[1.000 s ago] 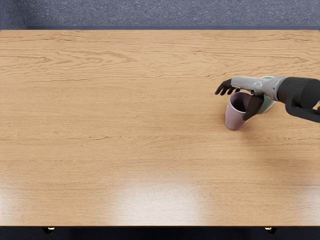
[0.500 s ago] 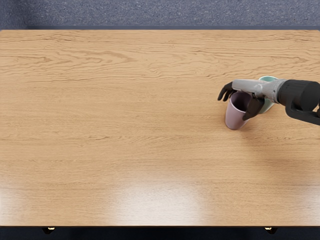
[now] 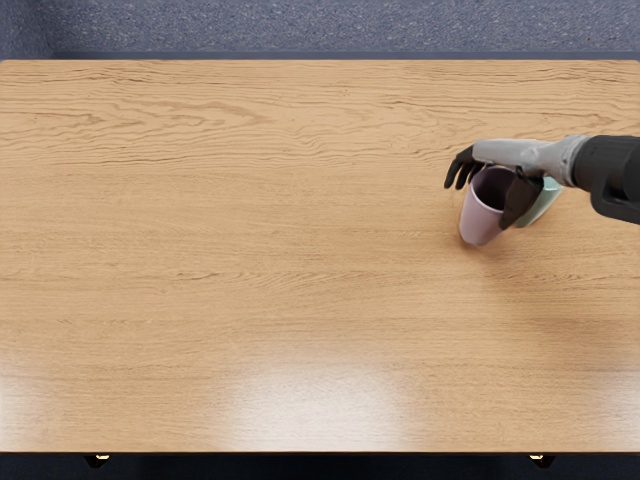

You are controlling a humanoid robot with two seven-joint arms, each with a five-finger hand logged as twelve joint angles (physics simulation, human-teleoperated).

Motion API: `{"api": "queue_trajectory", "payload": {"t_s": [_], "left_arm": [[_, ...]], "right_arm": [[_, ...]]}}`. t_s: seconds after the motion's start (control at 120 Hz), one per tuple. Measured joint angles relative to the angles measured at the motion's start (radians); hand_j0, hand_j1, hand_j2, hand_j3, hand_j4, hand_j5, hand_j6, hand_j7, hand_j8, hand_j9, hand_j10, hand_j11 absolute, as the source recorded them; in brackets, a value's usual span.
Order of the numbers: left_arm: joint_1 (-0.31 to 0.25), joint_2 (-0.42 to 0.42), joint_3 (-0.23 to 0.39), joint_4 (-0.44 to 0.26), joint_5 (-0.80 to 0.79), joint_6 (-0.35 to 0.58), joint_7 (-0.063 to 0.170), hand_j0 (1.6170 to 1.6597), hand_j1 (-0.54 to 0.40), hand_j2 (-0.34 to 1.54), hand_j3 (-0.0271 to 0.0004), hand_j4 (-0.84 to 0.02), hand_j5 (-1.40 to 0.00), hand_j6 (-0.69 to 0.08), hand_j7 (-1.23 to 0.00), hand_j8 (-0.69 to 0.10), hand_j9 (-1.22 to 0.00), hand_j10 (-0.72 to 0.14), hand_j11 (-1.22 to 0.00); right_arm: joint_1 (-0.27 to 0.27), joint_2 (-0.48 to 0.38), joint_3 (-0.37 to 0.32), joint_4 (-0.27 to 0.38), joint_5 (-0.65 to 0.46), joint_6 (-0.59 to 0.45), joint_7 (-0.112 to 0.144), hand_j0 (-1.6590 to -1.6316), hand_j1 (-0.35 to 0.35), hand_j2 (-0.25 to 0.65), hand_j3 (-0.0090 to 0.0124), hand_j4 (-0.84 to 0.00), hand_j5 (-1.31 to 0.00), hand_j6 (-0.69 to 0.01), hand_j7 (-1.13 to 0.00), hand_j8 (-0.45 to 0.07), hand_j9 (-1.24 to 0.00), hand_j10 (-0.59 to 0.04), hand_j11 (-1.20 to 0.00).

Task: Pick up cup and place in cup with right hand

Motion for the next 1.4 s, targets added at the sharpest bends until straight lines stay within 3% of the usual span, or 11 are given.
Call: {"api": "queue_trajectory", "payload": {"t_s": [0.217, 0.408, 0.658, 0.942, 1.4], "left_arm": [[0.000, 0.000, 0.000, 0.000, 0.000, 0.000, 0.000, 1.6581, 0.349, 0.00, 0.0000, 0.000, 0.00, 0.000, 0.00, 0.000, 0.00, 0.000, 0.00], [0.000, 0.000, 0.000, 0.000, 0.000, 0.000, 0.000, 1.6581, 0.349, 0.00, 0.0000, 0.000, 0.00, 0.000, 0.00, 0.000, 0.00, 0.000, 0.00], [0.000, 0.000, 0.000, 0.000, 0.000, 0.000, 0.000, 1.6581, 0.349, 0.00, 0.0001, 0.000, 0.00, 0.000, 0.00, 0.000, 0.00, 0.000, 0.00], [0.000, 0.000, 0.000, 0.000, 0.000, 0.000, 0.000, 1.6581, 0.349, 0.00, 0.0000, 0.000, 0.00, 0.000, 0.00, 0.000, 0.00, 0.000, 0.00], [0.000, 0.000, 0.000, 0.000, 0.000, 0.000, 0.000, 1.6581, 0.349, 0.00, 0.0000, 0.000, 0.00, 0.000, 0.00, 0.000, 0.00, 0.000, 0.00]], "right_arm": [[0.044, -0.019, 0.074, 0.003, 0.054, 0.075, 0.000, -1.6569, 0.084, 0.064, 0.0000, -0.420, -0.58, -0.431, -0.56, -0.358, -0.58, -0.322, -0.57], [0.130, -0.071, 0.082, -0.007, 0.111, 0.084, 0.000, -1.6574, 0.093, 0.077, 0.0000, -0.416, -0.58, -0.429, -0.56, -0.334, -0.59, -0.313, -0.57], [0.206, -0.105, 0.074, -0.042, 0.132, 0.086, -0.013, -1.6580, 0.099, 0.114, 0.0000, -0.416, -0.58, -0.429, -0.56, -0.355, -0.58, -0.330, -0.56], [0.223, -0.104, 0.049, -0.103, 0.125, 0.085, -0.020, -1.6575, 0.100, 0.087, 0.0000, -0.422, -0.58, -0.432, -0.56, -0.336, -0.58, -0.323, -0.57], [0.221, -0.102, -0.011, -0.180, 0.121, 0.085, -0.013, -1.6573, 0.092, 0.087, 0.0000, -0.429, -0.58, -0.436, -0.57, -0.348, -0.58, -0.330, -0.57]]}}
